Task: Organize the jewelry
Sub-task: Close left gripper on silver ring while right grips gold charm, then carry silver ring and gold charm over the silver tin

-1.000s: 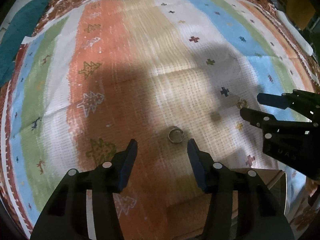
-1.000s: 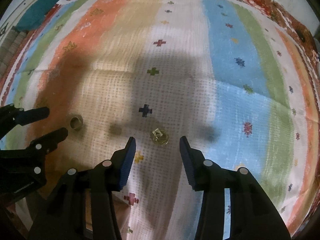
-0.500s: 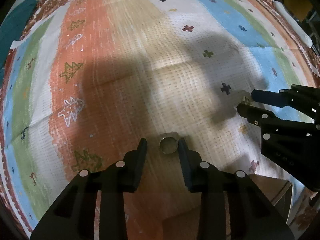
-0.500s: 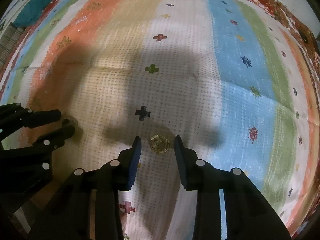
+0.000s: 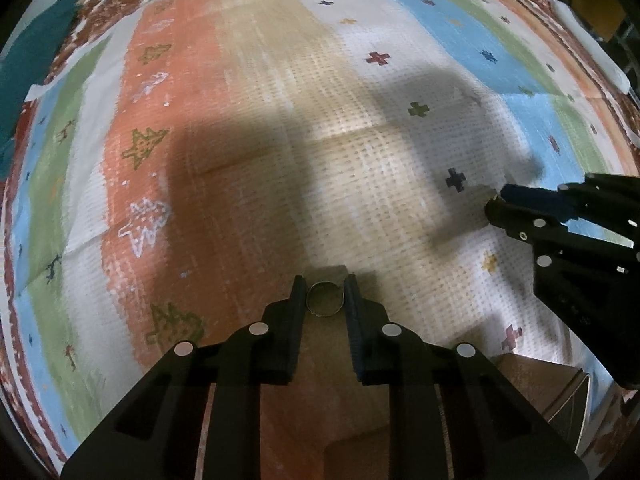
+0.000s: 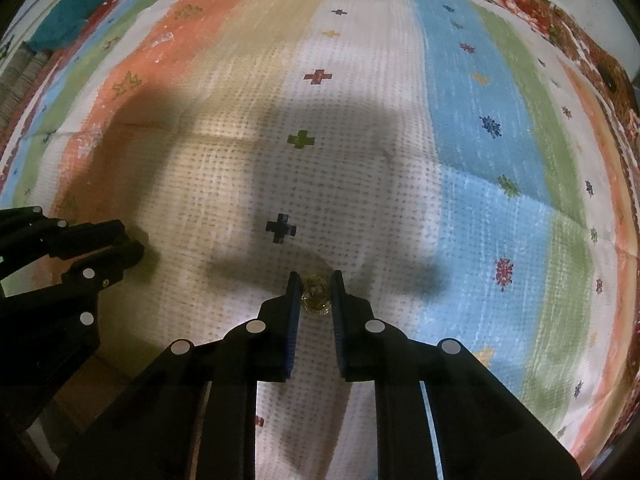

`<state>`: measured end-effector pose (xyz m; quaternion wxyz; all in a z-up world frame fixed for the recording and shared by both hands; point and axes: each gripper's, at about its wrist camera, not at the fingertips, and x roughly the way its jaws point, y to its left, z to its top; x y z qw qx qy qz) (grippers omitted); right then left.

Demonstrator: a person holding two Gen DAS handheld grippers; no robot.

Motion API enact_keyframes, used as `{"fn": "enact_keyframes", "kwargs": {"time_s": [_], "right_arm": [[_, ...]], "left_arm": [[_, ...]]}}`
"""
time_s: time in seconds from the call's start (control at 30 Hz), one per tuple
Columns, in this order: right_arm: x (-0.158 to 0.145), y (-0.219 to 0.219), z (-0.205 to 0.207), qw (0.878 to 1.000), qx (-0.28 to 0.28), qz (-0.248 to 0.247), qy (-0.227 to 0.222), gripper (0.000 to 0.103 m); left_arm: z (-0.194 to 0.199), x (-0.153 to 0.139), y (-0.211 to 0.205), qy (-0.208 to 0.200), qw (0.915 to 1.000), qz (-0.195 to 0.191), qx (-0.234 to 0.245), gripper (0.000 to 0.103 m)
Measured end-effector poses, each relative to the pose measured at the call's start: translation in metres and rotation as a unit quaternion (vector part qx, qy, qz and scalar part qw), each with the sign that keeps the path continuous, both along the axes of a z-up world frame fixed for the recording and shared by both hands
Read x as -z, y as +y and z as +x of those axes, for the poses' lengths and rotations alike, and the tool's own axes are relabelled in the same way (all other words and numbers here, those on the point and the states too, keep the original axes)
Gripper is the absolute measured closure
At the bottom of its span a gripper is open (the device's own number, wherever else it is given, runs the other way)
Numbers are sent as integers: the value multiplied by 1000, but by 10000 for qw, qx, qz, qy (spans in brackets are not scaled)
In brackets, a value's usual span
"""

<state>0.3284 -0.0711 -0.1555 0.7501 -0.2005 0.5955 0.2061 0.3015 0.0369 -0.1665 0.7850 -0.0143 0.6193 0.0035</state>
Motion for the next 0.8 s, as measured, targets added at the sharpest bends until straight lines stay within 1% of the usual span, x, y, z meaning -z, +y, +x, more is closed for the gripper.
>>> {"fn": "enact_keyframes", "kwargs": {"time_s": [0.07, 0.17, 0.43, 0.7, 0.8], "right_arm": [[-6, -1, -2, 10000, -10, 52, -43, 88], [-12, -4, -3, 9999, -49, 111, -88, 88], [-32, -11, -13, 9993, -91, 275, -245, 88], [-54, -4, -30, 9981, -123, 443, -418, 88], [-61, -4, -37, 9975, -142, 487, -491, 88]], "left_arm": [[-2, -4, 1, -41, 9999, -28, -88, 84], [-6, -11, -1, -144, 9999, -20, -42, 84], [-23, -28, 3, -341, 9991, -92, -215, 84], [-33, -52, 5, -535, 9977, -140, -393, 84], [-40, -62, 3, -681, 9969, -130, -362, 84]]}}
